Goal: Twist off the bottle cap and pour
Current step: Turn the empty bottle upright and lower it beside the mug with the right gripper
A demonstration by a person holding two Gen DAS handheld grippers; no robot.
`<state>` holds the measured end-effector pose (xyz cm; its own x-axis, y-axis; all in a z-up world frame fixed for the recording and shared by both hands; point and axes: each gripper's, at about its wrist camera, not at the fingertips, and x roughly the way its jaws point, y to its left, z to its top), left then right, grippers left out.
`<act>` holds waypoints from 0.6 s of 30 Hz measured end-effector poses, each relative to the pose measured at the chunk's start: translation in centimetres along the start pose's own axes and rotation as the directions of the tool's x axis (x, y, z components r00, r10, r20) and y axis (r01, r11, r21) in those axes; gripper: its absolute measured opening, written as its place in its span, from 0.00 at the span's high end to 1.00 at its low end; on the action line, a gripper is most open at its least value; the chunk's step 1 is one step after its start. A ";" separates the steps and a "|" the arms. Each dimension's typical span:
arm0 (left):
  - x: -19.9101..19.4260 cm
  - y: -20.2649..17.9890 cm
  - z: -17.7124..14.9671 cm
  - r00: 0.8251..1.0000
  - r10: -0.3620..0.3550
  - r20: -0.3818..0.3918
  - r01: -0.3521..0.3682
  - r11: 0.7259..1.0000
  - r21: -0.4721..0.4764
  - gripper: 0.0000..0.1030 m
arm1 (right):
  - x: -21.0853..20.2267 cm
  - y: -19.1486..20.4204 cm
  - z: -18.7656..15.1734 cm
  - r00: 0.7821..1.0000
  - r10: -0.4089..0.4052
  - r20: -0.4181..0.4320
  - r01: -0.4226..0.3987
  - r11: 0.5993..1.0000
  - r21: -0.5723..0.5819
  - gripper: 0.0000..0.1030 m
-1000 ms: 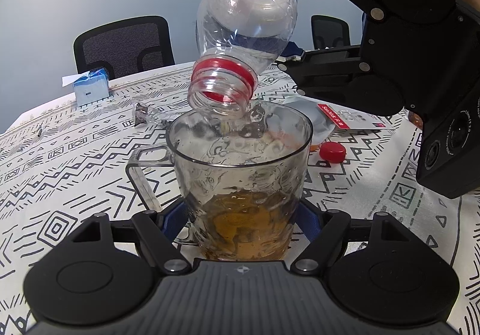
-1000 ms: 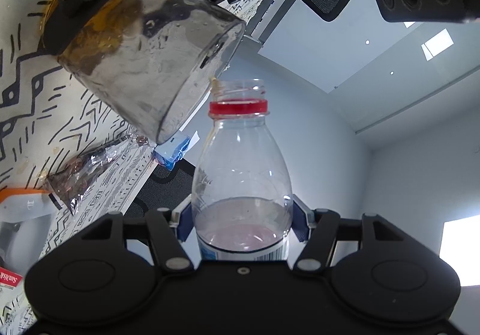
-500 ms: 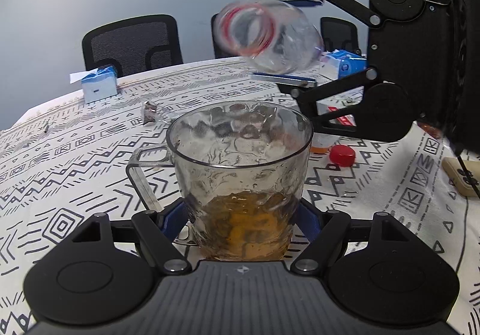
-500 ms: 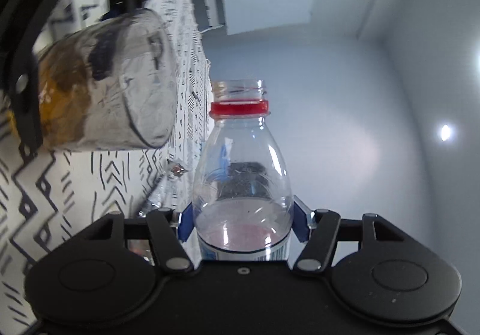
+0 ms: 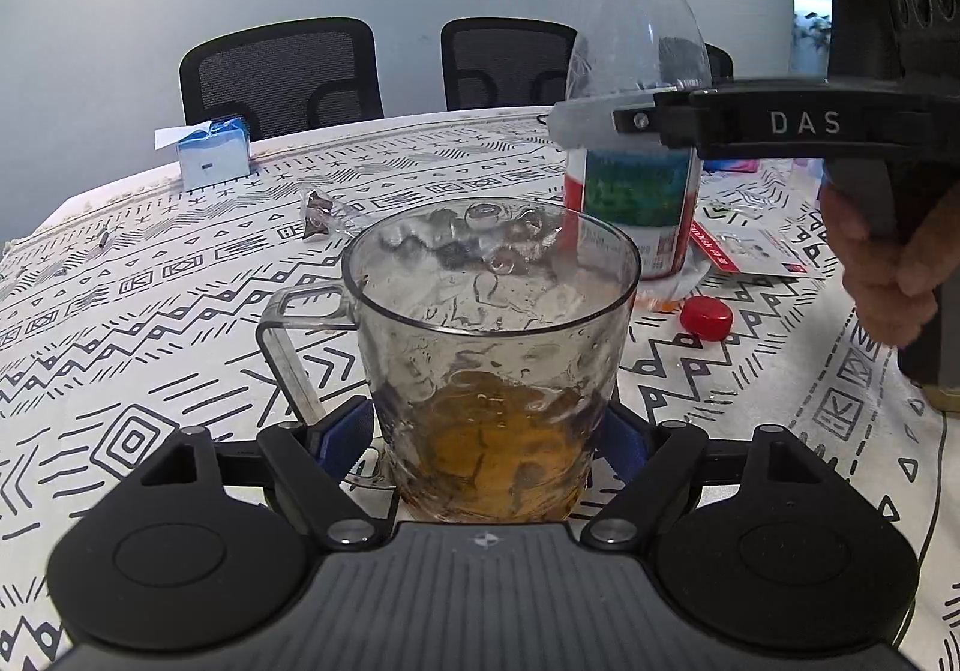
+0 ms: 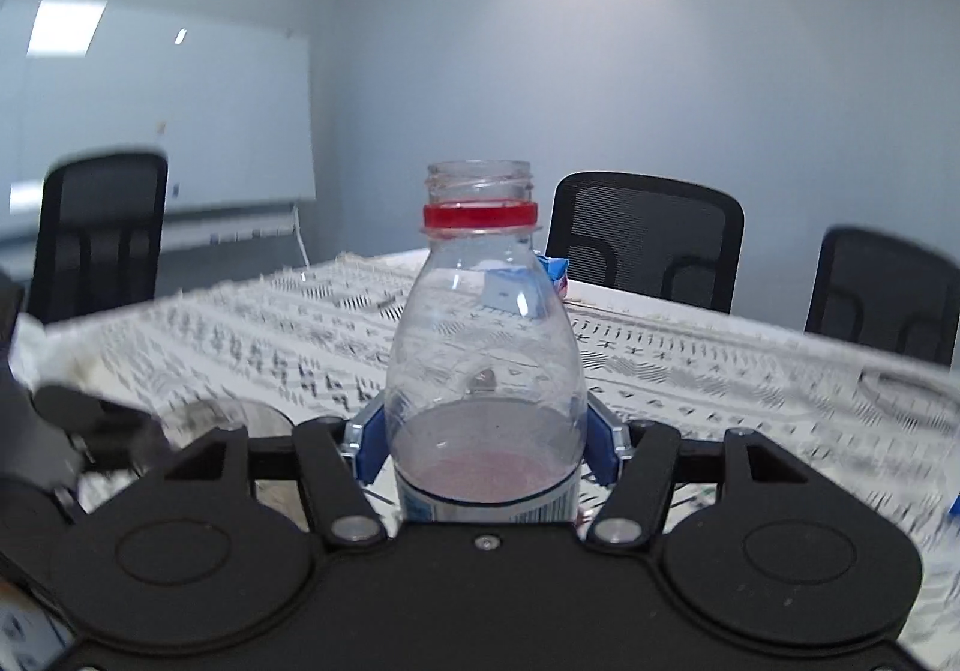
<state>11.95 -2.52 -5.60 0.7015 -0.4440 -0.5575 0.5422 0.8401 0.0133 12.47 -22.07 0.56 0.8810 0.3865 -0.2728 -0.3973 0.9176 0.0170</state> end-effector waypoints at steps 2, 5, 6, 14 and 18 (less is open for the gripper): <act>0.0 0.2 0.0 1.000 -0.003 -0.009 0.003 1.000 -0.005 0.19 | 0.7 -0.3 -0.3 0.999 0.030 -0.018 -0.029 0.998 0.050 0.37; -0.1 0.2 -0.2 1.000 -0.014 -0.004 0.014 1.000 0.015 0.15 | 1.2 -0.3 -1.2 0.999 0.025 -0.032 -0.023 0.998 0.056 0.37; -0.2 0.2 -0.3 1.000 -0.010 -0.003 0.010 1.000 0.023 0.14 | 1.5 -0.3 -1.5 0.999 0.024 -0.044 -0.021 0.998 0.061 0.37; -2.1 -0.5 -0.9 1.000 0.007 0.012 -0.007 1.000 0.027 0.05 | 3.2 0.5 -2.4 0.994 -0.001 -0.112 0.010 0.997 0.074 0.29; -2.4 -1.1 -1.7 0.998 0.064 0.018 -0.064 0.998 0.026 0.05 | 2.8 1.1 -2.5 0.992 -0.054 -0.111 0.055 0.998 0.007 0.23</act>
<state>8.83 -1.81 -5.70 0.7428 -0.3953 -0.5404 0.5079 0.8586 0.0701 13.82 -20.24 -2.60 0.8670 0.3239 -0.3786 -0.3465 0.9380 0.0089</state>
